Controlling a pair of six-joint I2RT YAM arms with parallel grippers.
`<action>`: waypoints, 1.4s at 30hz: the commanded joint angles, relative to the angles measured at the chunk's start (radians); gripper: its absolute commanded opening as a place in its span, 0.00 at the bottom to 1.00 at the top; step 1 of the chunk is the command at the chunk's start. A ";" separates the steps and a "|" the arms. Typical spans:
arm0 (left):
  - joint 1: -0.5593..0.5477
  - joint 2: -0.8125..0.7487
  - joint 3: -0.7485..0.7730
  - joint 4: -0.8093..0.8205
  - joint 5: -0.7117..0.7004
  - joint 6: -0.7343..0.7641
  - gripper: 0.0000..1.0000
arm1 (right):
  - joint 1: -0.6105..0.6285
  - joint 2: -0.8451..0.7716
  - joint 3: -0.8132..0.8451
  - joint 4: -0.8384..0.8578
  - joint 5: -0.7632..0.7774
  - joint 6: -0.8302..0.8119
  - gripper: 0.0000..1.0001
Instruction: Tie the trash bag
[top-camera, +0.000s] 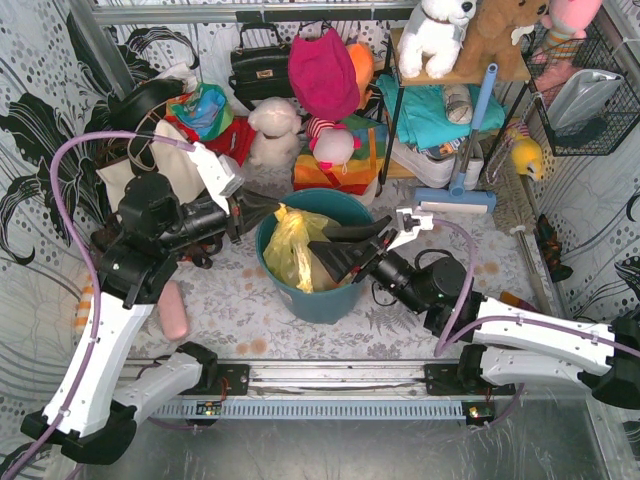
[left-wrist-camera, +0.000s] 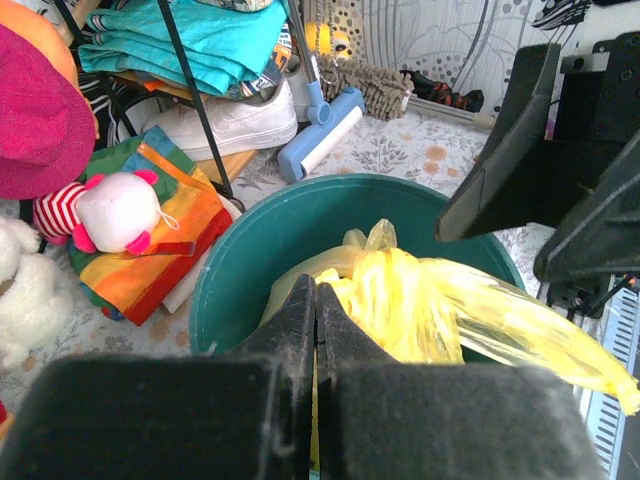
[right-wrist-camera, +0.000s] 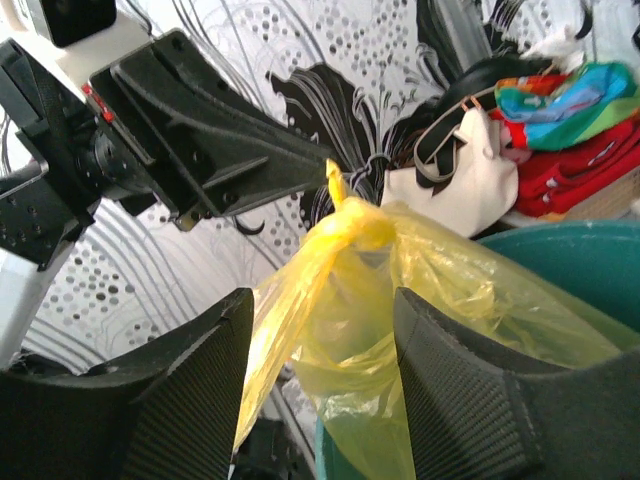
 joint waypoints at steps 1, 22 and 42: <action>-0.001 -0.016 -0.018 0.095 -0.038 -0.023 0.00 | 0.004 -0.001 0.068 -0.161 -0.090 0.085 0.59; -0.001 -0.066 -0.107 0.307 -0.189 -0.125 0.00 | 0.004 0.027 0.148 -0.392 -0.215 0.099 0.60; 0.000 -0.050 -0.122 0.333 -0.104 -0.140 0.00 | 0.004 0.074 0.199 -0.353 -0.251 0.069 0.67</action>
